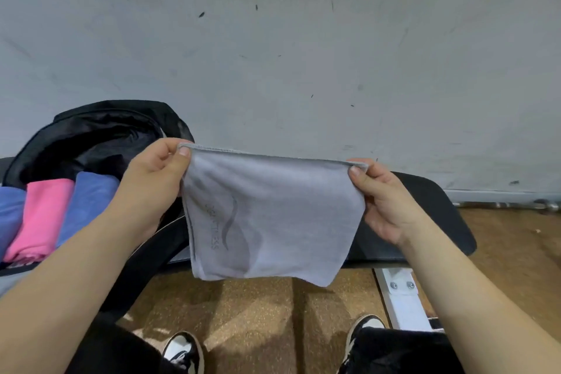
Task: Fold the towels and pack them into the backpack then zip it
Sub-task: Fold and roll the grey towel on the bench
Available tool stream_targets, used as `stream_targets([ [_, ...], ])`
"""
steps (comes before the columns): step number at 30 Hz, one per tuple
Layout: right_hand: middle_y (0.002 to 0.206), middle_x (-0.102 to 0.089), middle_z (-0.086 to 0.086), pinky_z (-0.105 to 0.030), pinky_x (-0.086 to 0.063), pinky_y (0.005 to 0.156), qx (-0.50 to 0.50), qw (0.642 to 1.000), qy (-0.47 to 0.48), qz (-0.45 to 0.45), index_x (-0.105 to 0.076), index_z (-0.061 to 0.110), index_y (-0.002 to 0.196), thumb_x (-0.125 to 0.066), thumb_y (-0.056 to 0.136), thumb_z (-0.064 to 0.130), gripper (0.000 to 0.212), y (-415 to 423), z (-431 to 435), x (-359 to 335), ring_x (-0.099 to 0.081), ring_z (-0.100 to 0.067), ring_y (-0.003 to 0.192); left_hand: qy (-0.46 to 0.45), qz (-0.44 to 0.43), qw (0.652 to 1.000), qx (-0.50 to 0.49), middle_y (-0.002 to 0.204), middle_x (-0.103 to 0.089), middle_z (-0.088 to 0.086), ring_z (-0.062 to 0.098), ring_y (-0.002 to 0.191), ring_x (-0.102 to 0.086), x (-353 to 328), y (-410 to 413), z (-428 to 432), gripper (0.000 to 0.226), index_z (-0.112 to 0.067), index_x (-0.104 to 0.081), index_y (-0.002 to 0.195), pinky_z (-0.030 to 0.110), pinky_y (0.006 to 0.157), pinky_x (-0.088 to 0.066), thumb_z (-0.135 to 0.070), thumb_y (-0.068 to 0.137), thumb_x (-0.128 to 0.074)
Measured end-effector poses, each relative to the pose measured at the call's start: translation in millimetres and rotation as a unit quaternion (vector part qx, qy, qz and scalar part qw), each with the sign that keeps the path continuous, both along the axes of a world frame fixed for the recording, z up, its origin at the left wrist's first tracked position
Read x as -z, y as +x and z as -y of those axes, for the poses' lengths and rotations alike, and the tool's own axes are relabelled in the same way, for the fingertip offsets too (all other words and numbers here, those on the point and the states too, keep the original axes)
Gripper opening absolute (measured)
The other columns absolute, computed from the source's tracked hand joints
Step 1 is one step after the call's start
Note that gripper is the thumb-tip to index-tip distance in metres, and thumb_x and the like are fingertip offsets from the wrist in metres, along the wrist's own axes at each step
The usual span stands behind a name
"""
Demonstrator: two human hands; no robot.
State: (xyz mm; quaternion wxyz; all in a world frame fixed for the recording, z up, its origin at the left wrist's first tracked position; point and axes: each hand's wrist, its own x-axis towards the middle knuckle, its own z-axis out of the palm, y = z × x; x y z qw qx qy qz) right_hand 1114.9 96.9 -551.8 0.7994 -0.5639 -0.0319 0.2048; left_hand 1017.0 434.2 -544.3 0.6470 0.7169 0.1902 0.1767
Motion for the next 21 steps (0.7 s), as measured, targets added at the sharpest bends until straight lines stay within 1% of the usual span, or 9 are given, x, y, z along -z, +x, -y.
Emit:
stream_targets([
  [2,0.092,-0.077,0.001,-0.028,-0.06,0.072,0.033,0.999,0.004,0.015,-0.073,0.019,0.104,-0.063,0.097,0.012,0.014,-4.4,5.9,-6.3,-0.073,-0.012,0.083,-0.015,-0.002,0.999,0.028,0.091,-0.07,0.007,0.025,0.085,-0.062,-2.7,-1.5,7.0,0.02,-0.025,-0.073,0.103,0.046,0.083,-0.052,-0.024,0.109,-0.054],
  [5,0.091,-0.077,0.001,-0.025,-0.06,0.074,0.056,0.997,0.015,0.047,-0.074,0.019,0.108,-0.059,0.098,0.004,0.023,-10.5,20.9,-18.7,-0.072,-0.012,0.083,-0.059,0.004,0.995,0.075,0.083,-0.069,0.002,0.019,0.074,-0.058,-11.1,-6.7,16.9,0.023,-0.025,-0.074,0.1,0.038,0.072,-0.049,-0.022,0.109,-0.052],
  [8,0.09,-0.075,-0.003,-0.026,-0.061,0.07,0.012,0.997,0.053,0.05,-0.076,0.023,0.112,-0.062,0.09,0.007,0.031,-13.1,43.6,-31.4,-0.072,-0.015,0.079,-0.107,-0.004,0.987,0.118,0.097,-0.066,0.014,0.026,0.084,-0.056,-18.1,-12.3,17.9,0.022,-0.012,-0.071,0.113,0.038,0.074,-0.045,-0.024,0.107,-0.054],
  [9,0.094,-0.075,-0.006,-0.028,-0.061,0.072,-0.003,0.998,0.046,0.048,-0.077,0.025,0.112,-0.062,0.09,0.007,0.032,-13.7,47.3,-31.7,-0.073,-0.017,0.081,-0.077,-0.013,0.99,0.12,0.097,-0.065,0.017,0.027,0.085,-0.056,-16.3,-13.4,18.6,0.022,-0.011,-0.071,0.114,0.038,0.074,-0.045,-0.024,0.107,-0.055],
  [11,0.097,-0.074,-0.011,-0.033,-0.059,0.077,0.021,0.997,-0.053,0.06,-0.078,0.026,0.111,-0.065,0.095,0.005,0.029,-10.2,47.4,-21.6,-0.071,-0.022,0.084,0.025,-0.034,0.995,0.095,0.089,-0.066,0.02,0.026,0.082,-0.058,-11.3,-14.2,22.9,0.019,-0.016,-0.074,0.107,0.039,0.073,-0.05,-0.023,0.107,-0.057],
  [13,0.091,-0.072,-0.01,-0.033,-0.054,0.075,0.069,0.986,-0.137,0.072,-0.076,0.025,0.114,-0.066,0.097,0.004,0.029,-5.9,42.9,-11.4,-0.067,-0.021,0.081,0.029,-0.033,0.995,0.095,0.087,-0.065,0.019,0.026,0.08,-0.058,-8.5,-13.6,28.7,0.02,-0.014,-0.074,0.104,0.038,0.07,-0.056,-0.021,0.108,-0.056],
  [15,0.081,-0.07,-0.004,-0.027,-0.052,0.063,0.08,0.985,-0.136,0.076,-0.074,0.023,0.118,-0.065,0.098,0.004,0.028,-3.7,38.5,-9.6,-0.063,-0.015,0.068,0.011,-0.03,0.996,0.085,0.089,-0.066,0.023,0.028,0.081,-0.059,-7.7,-11.1,28.2,0.02,-0.013,-0.074,0.104,0.043,0.075,-0.06,-0.02,0.108,-0.056],
  [17,0.075,-0.069,-0.002,-0.025,-0.049,0.054,0.088,0.98,-0.148,0.097,-0.073,0.02,0.114,-0.065,0.098,0.002,0.025,-2.3,38.0,-9.8,-0.061,-0.013,0.06,0.032,-0.028,0.997,0.059,0.094,-0.069,0.033,0.028,0.082,-0.061,-3.5,-6.6,23.3,0.02,-0.017,-0.075,0.101,0.055,0.085,-0.06,-0.021,0.107,-0.057],
  [21,0.073,-0.066,-0.011,-0.029,-0.047,0.049,0.001,0.967,-0.202,0.156,-0.077,0.014,0.093,-0.064,0.097,-0.004,0.023,-4.6,34.6,-5.6,-0.058,-0.021,0.06,0.05,-0.033,0.998,0.011,0.096,-0.074,0.024,0.028,0.082,-0.064,6.8,2.5,11.4,0.019,-0.027,-0.076,0.099,0.064,0.088,-0.058,-0.033,0.101,-0.058],
])
